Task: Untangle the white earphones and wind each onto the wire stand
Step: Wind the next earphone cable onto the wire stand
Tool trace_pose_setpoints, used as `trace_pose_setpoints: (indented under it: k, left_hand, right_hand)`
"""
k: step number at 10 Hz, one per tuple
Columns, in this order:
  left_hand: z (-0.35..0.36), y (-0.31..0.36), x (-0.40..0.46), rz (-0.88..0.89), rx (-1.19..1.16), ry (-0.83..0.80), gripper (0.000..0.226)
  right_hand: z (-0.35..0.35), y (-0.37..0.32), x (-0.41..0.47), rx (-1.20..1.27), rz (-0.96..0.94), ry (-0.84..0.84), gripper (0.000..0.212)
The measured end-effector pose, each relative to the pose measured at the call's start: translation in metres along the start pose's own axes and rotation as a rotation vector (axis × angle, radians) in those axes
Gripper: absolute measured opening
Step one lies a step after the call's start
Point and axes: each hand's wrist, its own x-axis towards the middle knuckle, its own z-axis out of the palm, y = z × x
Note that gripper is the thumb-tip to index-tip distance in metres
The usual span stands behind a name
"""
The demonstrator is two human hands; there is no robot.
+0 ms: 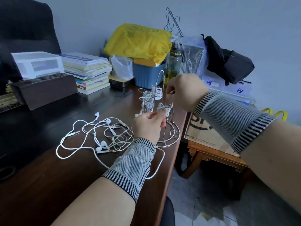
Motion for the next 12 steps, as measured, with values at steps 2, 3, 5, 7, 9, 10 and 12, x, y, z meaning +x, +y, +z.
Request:
trace_pose_setpoints:
  k: [2, 3, 5, 7, 9, 10, 12]
  left_hand:
    - [0.0, 0.001, -0.001, 0.003, -0.027, -0.001, 0.025]
    - [0.001, 0.001, -0.001, 0.02, 0.01, -0.008, 0.03]
    - [0.003, 0.003, -0.002, 0.026, 0.064, 0.019, 0.036]
    - [0.004, 0.003, -0.005, 0.022, 0.146, 0.023, 0.039]
    - [0.004, 0.0, -0.005, 0.042, 0.213, 0.037, 0.026]
    - [0.002, -0.002, -0.009, -0.009, 0.104, 0.075, 0.039]
    - [0.004, -0.001, -0.006, 0.056, 0.124, -0.061, 0.056]
  right_hand:
    - [0.004, -0.02, 0.032, -0.003, 0.062, -0.352, 0.027]
    - [0.003, -0.025, 0.027, 0.077, 0.074, -0.368, 0.027]
    - [0.01, -0.03, 0.016, 0.097, 0.136, -0.247, 0.023]
    - [0.026, -0.03, 0.003, 0.173, 0.266, -0.111, 0.021]
    - [0.034, -0.034, -0.02, -0.058, 0.147, 0.087, 0.018]
    - [0.04, -0.041, -0.037, -0.238, -0.042, 0.302, 0.013]
    - [0.063, -0.029, -0.051, -0.108, -0.112, 0.464, 0.001]
